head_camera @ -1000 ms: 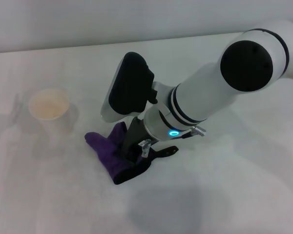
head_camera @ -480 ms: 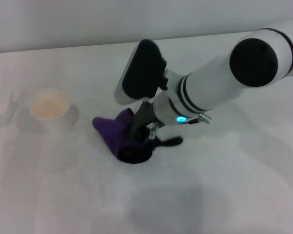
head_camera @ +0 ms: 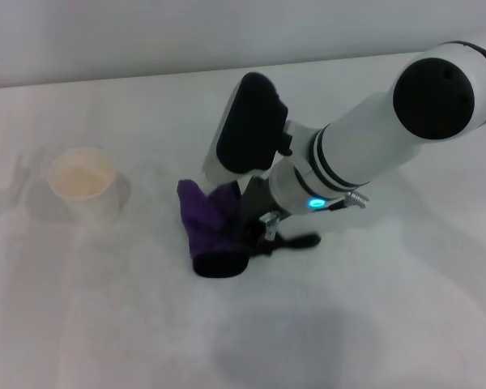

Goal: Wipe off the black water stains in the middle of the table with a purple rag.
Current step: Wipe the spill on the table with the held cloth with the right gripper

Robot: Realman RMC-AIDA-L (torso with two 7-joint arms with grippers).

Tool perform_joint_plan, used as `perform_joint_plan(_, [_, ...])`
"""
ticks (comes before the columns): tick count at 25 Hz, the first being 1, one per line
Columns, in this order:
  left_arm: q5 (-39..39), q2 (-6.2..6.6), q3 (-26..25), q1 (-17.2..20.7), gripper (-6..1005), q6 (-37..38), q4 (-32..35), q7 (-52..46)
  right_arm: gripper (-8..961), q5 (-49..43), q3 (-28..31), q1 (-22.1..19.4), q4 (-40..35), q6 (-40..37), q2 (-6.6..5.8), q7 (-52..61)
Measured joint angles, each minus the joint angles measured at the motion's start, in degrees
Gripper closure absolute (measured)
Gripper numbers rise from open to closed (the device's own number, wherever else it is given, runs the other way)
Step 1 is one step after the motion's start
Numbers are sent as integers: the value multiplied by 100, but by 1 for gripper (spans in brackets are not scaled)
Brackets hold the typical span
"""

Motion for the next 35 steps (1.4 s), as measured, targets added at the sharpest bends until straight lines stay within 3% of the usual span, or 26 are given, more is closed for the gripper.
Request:
perform_joint_plan(5, [1,0,1,0,108,1,0,0,899,574,3,-15,-328,469,-2,-359])
perform_joint_plan(12, [0,0,1,-23,108,0,30,0,900,1278,-57,11,-107,883,39,-925])
perform_joint_plan(26, [1,-9,1,23,108,11,45,0,900,1203,-27,-346,139,-686,10,-924])
perform_joint_plan(35, [0,-9,1,-2,108,18,45,-1,900,1113,15,-361,199,-779,1,-916])
